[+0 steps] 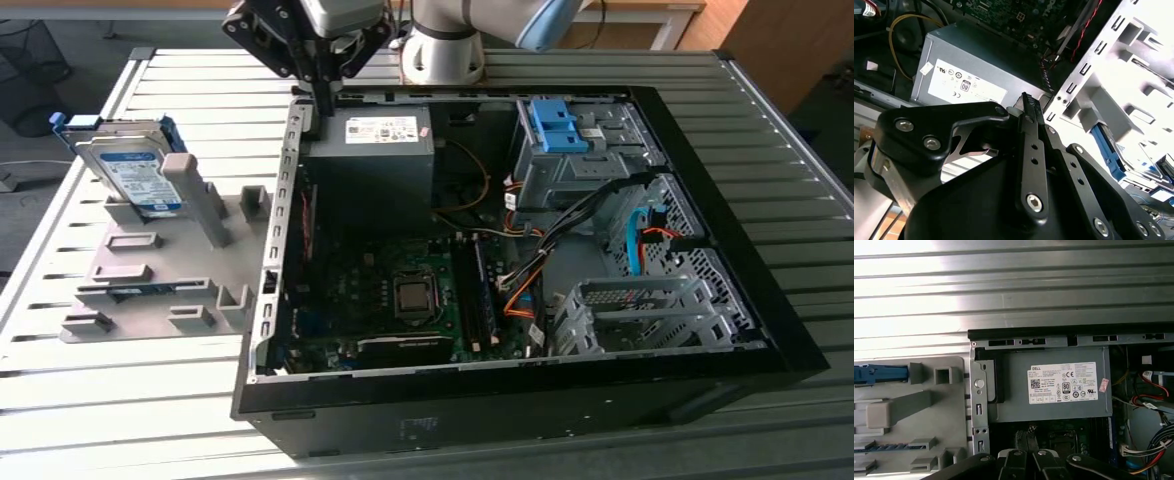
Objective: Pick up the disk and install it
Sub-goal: 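Reach for the disk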
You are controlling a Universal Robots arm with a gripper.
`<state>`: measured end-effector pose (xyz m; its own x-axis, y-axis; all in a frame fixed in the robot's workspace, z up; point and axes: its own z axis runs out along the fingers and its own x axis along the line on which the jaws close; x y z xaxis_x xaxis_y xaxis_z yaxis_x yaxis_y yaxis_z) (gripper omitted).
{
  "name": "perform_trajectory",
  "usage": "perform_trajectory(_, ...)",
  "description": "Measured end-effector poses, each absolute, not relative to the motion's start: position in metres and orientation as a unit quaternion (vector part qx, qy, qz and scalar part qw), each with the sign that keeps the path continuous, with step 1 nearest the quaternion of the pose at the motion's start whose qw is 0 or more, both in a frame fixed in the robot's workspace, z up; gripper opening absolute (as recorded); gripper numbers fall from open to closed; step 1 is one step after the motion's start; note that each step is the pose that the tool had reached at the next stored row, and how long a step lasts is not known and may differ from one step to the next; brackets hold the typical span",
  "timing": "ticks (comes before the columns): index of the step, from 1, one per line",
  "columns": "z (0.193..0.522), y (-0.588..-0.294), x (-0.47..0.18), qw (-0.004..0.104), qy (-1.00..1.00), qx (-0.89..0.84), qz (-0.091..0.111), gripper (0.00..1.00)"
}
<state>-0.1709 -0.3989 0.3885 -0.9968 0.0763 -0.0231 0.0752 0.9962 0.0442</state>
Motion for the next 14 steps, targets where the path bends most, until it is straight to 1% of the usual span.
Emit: perform_trajectory(14, 0.3879, -0.3989, -0.1755, 0.012, 0.999, 0.038, 0.022, 0.11)
